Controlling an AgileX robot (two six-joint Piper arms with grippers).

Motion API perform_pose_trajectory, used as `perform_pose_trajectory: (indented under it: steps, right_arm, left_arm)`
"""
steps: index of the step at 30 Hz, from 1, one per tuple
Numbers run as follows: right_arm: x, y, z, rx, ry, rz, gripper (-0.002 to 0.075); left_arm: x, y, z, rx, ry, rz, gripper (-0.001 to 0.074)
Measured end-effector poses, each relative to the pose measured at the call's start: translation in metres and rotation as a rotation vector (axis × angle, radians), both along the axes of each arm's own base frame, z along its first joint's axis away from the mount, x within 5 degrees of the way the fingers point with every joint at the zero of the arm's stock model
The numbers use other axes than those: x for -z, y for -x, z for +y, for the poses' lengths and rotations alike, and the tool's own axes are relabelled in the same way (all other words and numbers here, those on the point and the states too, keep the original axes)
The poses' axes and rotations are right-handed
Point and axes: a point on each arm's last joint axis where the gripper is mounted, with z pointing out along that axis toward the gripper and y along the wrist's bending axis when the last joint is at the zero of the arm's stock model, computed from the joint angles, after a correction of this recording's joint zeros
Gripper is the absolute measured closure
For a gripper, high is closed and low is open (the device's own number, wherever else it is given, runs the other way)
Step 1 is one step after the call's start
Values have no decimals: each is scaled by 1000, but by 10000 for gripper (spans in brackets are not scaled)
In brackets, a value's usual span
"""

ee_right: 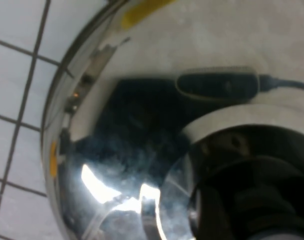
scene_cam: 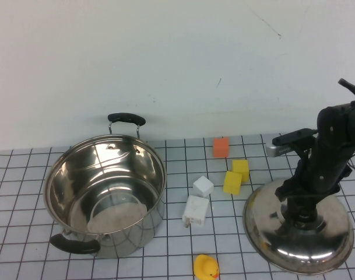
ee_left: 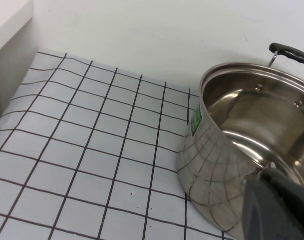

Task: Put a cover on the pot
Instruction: Pick up the pot lid, then place the pot lid on the pot

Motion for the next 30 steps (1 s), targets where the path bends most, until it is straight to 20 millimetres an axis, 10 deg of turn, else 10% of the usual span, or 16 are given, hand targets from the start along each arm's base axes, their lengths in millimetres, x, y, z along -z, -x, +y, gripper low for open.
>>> perform_pose_trajectory:
  steps: [10,23,30]
  right_arm:
    - [-7,5,-6,-68,79,84,379]
    - [-195,8,19,-304,-30,-148,379]
    - [-220,24,96,-498,-103,-230,379]
  left_arm:
    - [0,0,0,0,0,0,738]
    - [0,0,0,0,0,0,738]
    - [0,0,0,0,0,0,738]
